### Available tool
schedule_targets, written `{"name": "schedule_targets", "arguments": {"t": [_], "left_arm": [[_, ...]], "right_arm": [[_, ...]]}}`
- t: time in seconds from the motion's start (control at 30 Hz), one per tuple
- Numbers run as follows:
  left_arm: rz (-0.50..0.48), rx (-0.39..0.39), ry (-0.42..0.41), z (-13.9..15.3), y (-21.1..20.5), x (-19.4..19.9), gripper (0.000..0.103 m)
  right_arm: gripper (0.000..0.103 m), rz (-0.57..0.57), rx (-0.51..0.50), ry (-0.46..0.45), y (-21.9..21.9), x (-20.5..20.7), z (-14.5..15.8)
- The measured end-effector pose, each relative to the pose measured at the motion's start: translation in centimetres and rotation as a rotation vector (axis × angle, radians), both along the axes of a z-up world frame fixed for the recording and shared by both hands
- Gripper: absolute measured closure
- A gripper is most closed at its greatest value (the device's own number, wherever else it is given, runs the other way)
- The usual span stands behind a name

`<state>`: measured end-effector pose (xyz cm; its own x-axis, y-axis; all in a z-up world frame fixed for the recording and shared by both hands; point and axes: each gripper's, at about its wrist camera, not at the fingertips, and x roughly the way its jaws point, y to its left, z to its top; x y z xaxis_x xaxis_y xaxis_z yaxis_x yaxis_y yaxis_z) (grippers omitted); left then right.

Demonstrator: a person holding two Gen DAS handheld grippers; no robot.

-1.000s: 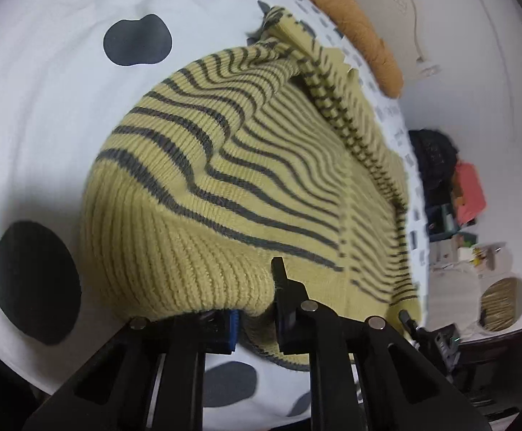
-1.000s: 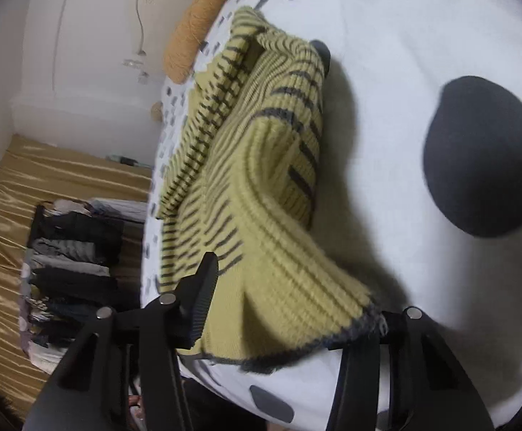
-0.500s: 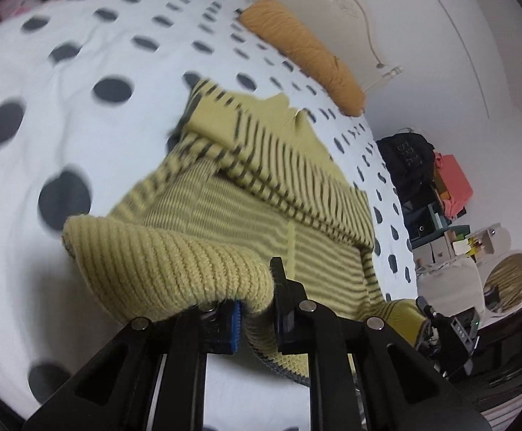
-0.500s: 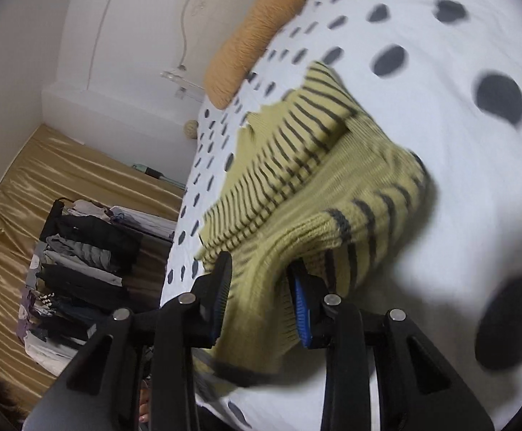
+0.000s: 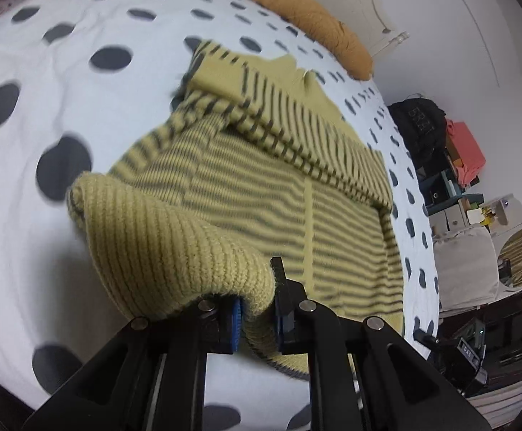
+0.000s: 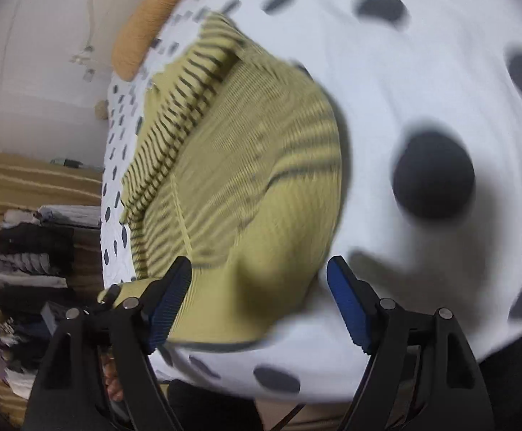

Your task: Fold large clothes

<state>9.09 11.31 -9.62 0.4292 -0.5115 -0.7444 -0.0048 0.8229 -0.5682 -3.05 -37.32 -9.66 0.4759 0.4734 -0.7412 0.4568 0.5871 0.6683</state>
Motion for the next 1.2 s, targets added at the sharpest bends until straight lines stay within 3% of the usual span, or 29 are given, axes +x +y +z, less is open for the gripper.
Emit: {"name": "schedule_targets", "arguments": {"t": [0.13,0.23,0.27,0.33,0.4,0.57,0.73,0.97,1.1,1.2], "left_arm": [[0.020,-0.027,0.063,-2.1,1.0,-2.6,0.090],[0.027,-0.042,0.087,-2.9,1.5,-3.4,0.090],[0.027,-0.044,0.089,-3.0,1.5,-3.5,0.090],[0.024,-0.034,0.085,-2.8,1.4,-3.7,0.090],[0.020,0.002,0.091,-2.6,1.1,-3.5,0.090],[0.006,0.102,0.060,-0.2,-0.1,-1.9,0.090],[0.002,0.155,-0.078,4.8,-0.7,1.8,0.090],[-0.005,0.215,-0.238,10.4,-1.9,13.5,0.090],[-0.024,0.270,-0.250,9.9,-3.6,22.7,0.090],[-0.033,0.333,-0.211,7.2,-5.2,29.7,0.090]], "right_arm": [[0.025,-0.048,0.180,0.079,2.9,-3.7,-4.4],[0.029,-0.095,0.236,-0.003,4.4,-3.3,-5.9],[0.036,-0.095,0.232,-0.074,4.8,-2.2,-5.6],[0.071,-0.012,0.140,-0.152,5.7,0.4,-4.4],[0.094,0.054,0.032,-0.156,6.6,2.6,-3.0],[0.095,0.191,-0.322,-0.215,8.7,5.6,3.0],[0.095,0.269,-0.514,-0.341,10.2,7.9,8.0],[0.095,0.296,-0.565,-0.481,10.0,17.0,12.4],[0.095,0.299,-0.586,-0.497,9.6,25.2,12.9],[0.095,0.309,-0.580,-0.474,9.4,31.3,11.5]]}}
